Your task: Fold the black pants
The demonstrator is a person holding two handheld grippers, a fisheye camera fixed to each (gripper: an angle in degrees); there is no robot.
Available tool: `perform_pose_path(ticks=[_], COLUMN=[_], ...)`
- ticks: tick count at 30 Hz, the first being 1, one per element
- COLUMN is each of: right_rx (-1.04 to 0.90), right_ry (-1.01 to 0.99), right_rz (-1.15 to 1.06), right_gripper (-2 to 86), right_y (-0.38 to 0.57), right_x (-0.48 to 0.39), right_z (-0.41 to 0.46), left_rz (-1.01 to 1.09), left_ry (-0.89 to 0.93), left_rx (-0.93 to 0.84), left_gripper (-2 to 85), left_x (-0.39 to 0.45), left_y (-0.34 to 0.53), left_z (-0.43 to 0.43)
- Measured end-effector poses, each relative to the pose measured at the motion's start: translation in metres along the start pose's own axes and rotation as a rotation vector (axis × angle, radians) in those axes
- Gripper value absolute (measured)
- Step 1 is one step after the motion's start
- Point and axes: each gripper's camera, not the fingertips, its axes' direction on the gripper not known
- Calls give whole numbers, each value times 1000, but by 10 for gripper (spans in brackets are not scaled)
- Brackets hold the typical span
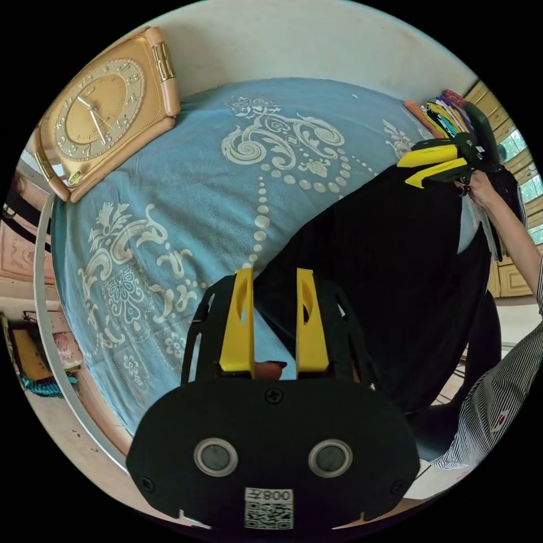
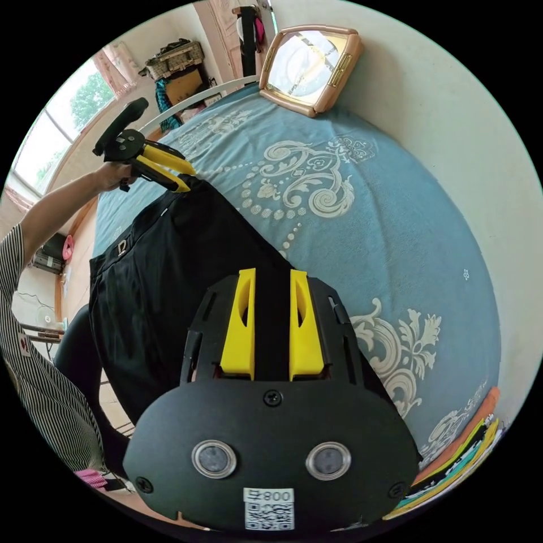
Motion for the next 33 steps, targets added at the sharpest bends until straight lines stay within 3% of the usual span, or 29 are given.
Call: perform_pose_path(ticks=[7,20,33], right_rx=[-118,-146,-181], right_ry=[86,0,64], right_rz=[-48,-12,-14], right_gripper=[100,77,15], right_y=[-31,-52,-39], right_x=[-10,-21,-70], right_z=[10,3,-6], left_rz=[35,63,51], left_ry=[6,19,-9], left_rx=[-18,-29,31], left_gripper=[106,63,16], left_x=[8,32,73], left_y=[-18,-31,-8], left_z=[-12,-33,-75])
